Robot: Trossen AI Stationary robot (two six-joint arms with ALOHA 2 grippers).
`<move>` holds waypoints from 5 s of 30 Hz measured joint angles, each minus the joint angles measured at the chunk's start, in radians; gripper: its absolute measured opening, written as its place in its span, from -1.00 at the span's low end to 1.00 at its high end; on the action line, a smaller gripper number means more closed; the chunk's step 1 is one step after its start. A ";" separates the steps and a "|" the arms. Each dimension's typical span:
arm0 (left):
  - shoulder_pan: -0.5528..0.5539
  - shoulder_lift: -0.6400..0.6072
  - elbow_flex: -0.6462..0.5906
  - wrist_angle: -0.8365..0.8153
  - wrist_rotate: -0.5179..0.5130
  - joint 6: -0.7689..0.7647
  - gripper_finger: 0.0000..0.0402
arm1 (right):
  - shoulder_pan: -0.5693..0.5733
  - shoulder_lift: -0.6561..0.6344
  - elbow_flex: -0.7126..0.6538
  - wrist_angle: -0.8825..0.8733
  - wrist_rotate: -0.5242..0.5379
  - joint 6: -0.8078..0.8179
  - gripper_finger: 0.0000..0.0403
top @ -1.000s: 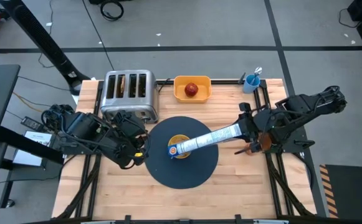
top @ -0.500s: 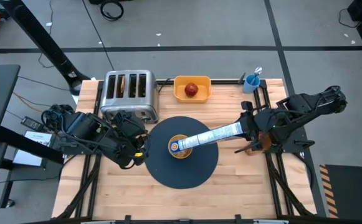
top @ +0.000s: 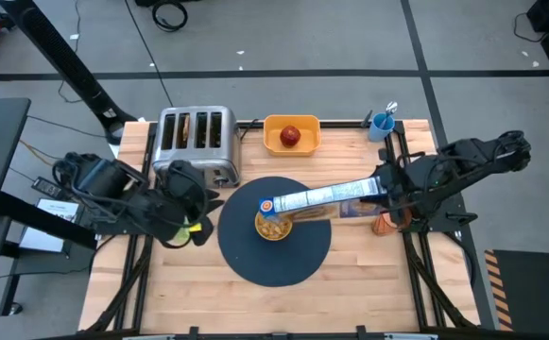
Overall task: Arrange a breakfast setting
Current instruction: Pour the cereal into the blue and yellow bowl
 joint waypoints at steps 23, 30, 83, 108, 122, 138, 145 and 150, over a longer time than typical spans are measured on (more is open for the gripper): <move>-0.002 -0.023 0.000 0.041 -0.011 0.007 -0.53 | -0.017 -0.252 -0.310 0.231 0.009 0.092 -0.09; -0.002 -0.026 0.002 0.041 -0.027 0.000 -0.53 | -0.017 -0.285 -0.329 0.244 0.005 0.103 -0.09; 0.003 -0.067 0.001 0.644 -0.138 0.543 -0.53 | -0.017 -0.502 -0.328 0.246 0.034 0.132 -0.12; 0.054 -0.110 0.001 0.641 -0.205 0.543 -0.52 | -0.017 -0.561 -0.328 0.539 -0.021 0.020 -0.13; 0.069 -0.058 0.002 0.645 -0.222 0.528 -0.09 | -0.017 -0.552 -0.328 0.981 -0.029 -0.163 -0.13; 0.162 0.161 0.000 1.145 -0.012 0.853 0.46 | -0.017 -0.360 -0.328 1.402 -0.158 -0.258 -0.13; 0.164 0.194 0.002 1.296 0.052 0.963 0.49 | -0.017 -0.294 -0.328 1.432 -0.164 -0.256 -0.13; 0.194 0.215 0.000 1.372 0.064 0.979 0.49 | -0.017 -0.240 -0.328 1.455 -0.188 -0.253 -0.13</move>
